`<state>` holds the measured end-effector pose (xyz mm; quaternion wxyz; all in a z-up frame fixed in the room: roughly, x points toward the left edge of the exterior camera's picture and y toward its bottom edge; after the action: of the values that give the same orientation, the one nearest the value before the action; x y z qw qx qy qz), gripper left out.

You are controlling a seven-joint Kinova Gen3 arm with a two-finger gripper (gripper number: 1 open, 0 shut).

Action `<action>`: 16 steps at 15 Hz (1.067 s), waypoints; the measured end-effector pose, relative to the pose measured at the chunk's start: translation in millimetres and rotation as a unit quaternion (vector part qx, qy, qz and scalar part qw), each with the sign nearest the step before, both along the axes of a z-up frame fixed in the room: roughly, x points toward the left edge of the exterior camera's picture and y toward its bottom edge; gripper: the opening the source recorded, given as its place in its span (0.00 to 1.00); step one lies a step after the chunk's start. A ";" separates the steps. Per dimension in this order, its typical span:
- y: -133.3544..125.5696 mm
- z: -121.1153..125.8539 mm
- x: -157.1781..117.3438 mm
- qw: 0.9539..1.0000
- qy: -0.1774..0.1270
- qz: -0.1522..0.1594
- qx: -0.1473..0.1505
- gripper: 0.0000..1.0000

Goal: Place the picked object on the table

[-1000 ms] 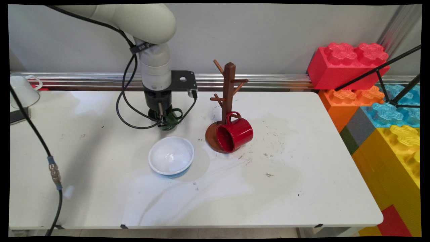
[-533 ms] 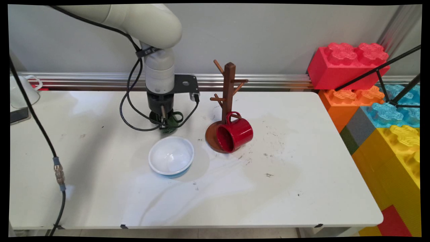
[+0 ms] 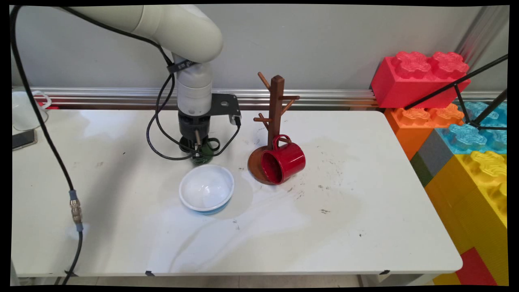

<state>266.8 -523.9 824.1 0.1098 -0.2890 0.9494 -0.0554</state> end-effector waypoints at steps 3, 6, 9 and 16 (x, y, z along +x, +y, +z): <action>-1.6 -1.2 0.4 1.000 0.000 0.002 0.002 0.00; -3.2 -2.1 0.8 1.000 0.001 0.003 0.003 0.00; -4.4 -2.2 1.7 1.000 0.003 0.004 0.004 1.00; -7.7 0.8 3.1 1.000 0.009 0.006 -0.001 1.00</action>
<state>270.0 -531.6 825.0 0.1011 -0.2958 0.9484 -0.0531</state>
